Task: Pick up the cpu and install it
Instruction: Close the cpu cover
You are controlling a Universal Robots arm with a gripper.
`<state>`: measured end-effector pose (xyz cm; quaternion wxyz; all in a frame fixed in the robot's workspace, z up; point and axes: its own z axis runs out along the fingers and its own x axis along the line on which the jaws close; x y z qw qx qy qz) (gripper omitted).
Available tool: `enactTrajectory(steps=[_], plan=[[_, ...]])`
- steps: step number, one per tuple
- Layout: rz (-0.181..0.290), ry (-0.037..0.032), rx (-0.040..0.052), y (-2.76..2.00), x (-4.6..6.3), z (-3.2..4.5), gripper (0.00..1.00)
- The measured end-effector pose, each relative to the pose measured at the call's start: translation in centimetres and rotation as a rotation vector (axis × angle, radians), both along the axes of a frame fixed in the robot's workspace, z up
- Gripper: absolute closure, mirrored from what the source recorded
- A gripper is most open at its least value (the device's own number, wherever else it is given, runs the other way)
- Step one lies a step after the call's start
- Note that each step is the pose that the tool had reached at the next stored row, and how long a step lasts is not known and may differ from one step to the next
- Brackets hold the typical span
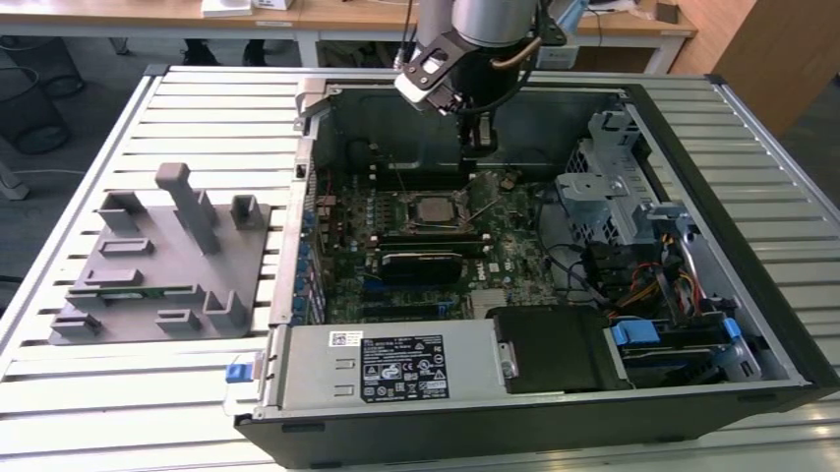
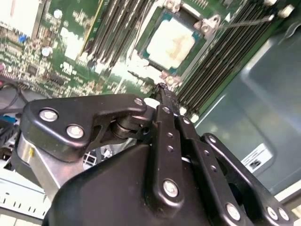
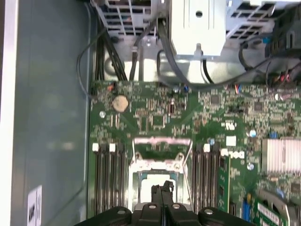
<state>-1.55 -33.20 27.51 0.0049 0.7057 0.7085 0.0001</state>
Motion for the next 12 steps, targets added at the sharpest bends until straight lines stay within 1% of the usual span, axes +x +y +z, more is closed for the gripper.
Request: enactTrajectory(steps=[2, 6, 9, 12], plan=[[0.000, 0.0018, 0.0000, 0.00, 0.6, -0.02, 0.89], [0.000, 0.0022, -0.0003, 0.00, 1.6, -0.06, 0.89], [0.000, 0.0021, -0.0001, 0.00, 2.2, -0.20, 0.89], [0.000, 0.0021, -0.0002, -0.04, 2.6, -0.51, 0.89]])
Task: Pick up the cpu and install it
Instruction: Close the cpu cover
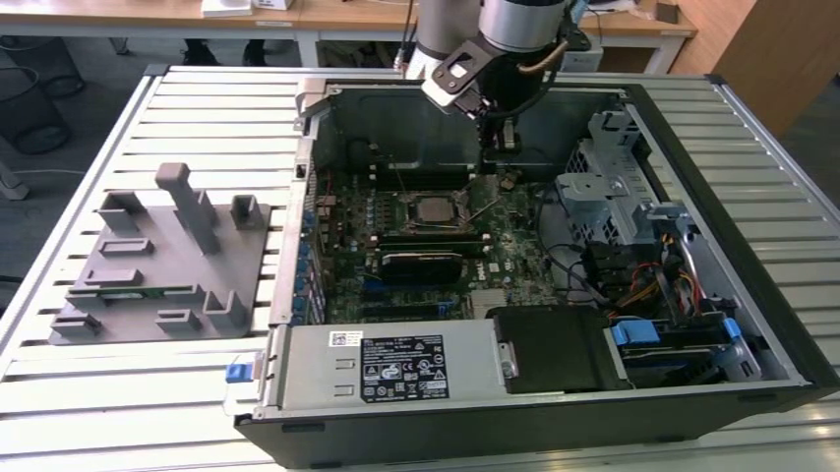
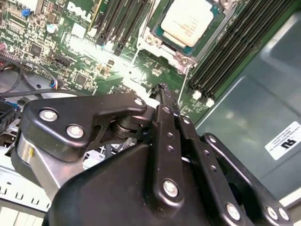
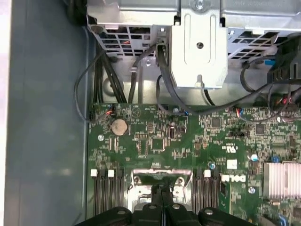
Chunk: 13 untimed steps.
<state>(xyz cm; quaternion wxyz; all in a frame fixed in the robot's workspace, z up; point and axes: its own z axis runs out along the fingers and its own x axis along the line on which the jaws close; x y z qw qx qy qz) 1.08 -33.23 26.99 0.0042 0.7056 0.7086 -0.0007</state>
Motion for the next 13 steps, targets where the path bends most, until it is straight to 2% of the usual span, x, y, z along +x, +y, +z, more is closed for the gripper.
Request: enactTrajectory(steps=[13], plan=[[0.020, -0.0014, 0.0001, -0.01, 2.1, -0.73, 0.89]])
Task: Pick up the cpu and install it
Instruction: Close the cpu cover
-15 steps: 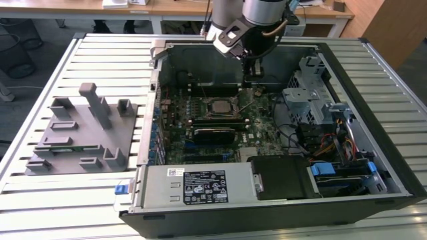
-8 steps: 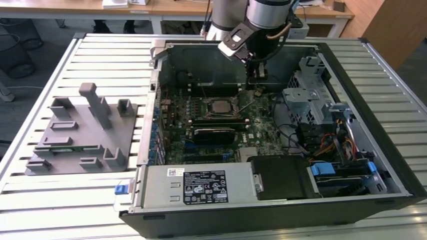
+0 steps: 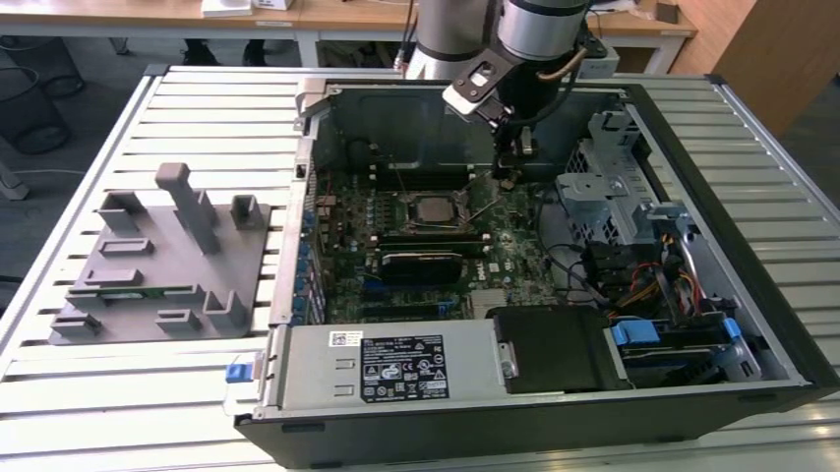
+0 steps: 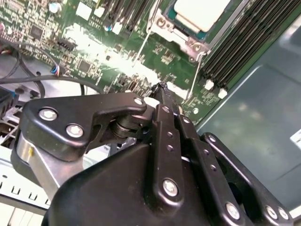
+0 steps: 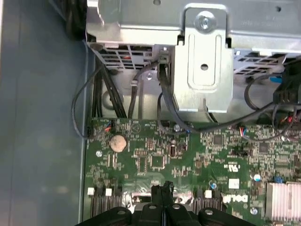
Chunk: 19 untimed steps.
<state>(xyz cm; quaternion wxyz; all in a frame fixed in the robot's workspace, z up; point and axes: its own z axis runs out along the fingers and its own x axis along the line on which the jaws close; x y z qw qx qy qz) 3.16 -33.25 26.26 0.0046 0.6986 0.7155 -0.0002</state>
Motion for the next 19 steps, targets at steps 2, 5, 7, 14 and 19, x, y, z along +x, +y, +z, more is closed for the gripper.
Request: enactTrajectory(steps=[2, 5, 7, 14, 19], plan=[[0.000, -0.0003, -0.0002, 0.00, 0.3, -0.11, 0.89], [0.001, -0.0005, -0.0001, 0.00, 0.8, -0.34, 0.89], [0.002, -0.0005, -0.0001, 0.00, 1.2, -0.50, 0.89], [0.003, -0.0005, -0.0001, 0.00, 1.6, -1.42, 0.89], [0.004, -0.0005, -0.0002, 0.00, 1.5, -1.92, 0.89]])
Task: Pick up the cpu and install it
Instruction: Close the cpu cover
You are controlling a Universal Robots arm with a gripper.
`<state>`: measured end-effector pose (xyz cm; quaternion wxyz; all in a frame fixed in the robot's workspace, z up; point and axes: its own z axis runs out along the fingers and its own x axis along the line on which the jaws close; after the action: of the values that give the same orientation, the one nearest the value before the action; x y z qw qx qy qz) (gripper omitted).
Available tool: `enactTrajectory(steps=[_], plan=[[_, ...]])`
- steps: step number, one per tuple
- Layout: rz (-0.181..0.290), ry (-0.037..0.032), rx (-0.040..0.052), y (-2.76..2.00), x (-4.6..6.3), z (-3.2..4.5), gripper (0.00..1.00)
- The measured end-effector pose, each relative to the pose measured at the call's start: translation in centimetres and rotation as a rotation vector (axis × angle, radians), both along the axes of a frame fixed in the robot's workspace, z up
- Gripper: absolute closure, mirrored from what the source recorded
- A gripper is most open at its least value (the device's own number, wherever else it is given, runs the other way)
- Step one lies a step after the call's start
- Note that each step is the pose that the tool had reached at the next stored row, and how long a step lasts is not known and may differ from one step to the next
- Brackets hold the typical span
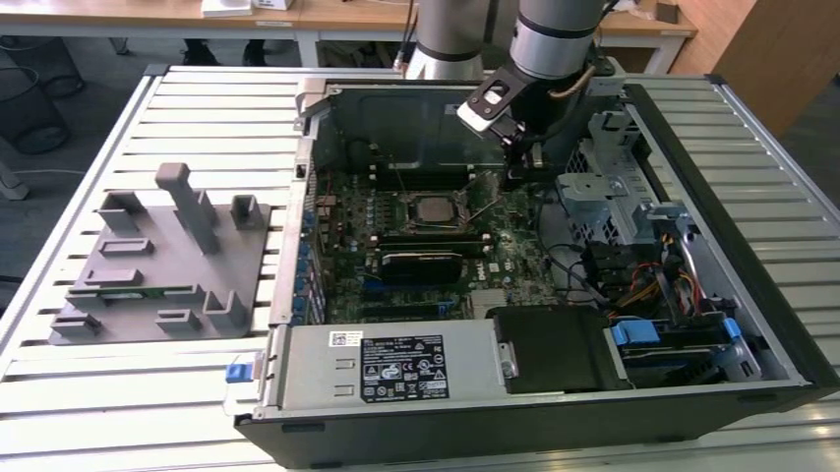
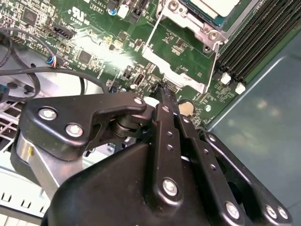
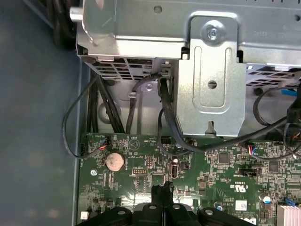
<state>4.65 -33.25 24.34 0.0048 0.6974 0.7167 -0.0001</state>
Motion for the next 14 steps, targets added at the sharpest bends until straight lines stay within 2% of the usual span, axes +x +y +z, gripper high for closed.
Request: enactTrajectory(steps=[14], plan=[[0.000, 0.0000, 0.0000, 0.00, -1.5, -0.04, 0.89]])
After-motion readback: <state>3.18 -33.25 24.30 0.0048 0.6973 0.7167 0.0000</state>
